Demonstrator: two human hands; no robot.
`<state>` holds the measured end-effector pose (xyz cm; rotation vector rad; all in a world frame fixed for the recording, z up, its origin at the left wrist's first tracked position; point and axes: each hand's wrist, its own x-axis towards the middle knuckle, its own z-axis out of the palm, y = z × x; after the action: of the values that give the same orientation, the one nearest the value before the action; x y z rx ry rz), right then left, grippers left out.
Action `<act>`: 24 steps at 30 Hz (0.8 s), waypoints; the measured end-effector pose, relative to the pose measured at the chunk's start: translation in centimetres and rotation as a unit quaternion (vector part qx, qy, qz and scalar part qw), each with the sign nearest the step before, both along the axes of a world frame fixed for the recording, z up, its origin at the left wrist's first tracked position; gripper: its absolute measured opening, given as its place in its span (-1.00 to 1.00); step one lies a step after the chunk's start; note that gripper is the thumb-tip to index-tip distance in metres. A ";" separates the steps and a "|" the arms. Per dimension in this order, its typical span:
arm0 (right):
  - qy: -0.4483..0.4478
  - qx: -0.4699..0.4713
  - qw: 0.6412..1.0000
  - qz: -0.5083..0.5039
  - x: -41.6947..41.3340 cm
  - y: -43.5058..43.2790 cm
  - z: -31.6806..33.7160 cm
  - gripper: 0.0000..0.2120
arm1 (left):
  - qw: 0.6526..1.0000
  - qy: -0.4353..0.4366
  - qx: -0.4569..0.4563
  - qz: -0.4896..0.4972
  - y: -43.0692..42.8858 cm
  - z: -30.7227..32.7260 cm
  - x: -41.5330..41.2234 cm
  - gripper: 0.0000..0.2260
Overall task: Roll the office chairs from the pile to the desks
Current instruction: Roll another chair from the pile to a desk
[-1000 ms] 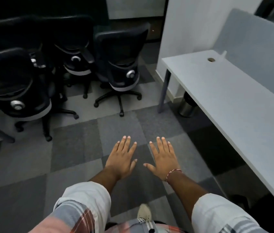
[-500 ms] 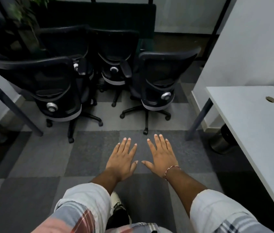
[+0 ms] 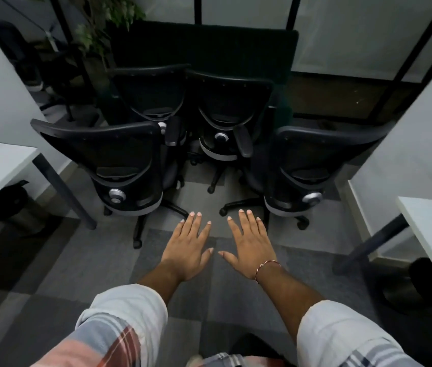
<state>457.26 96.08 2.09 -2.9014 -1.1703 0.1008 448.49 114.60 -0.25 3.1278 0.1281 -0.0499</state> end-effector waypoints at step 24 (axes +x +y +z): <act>0.021 0.028 0.966 0.255 18.6 31.6 1.8 -0.18 | 0.965 -0.100 0.015 0.241 24.9 3.0 12.0 -0.33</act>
<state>475.86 127.70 3.87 -2.4624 -1.8443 0.1267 460.52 139.53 2.79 3.0062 0.8813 0.2715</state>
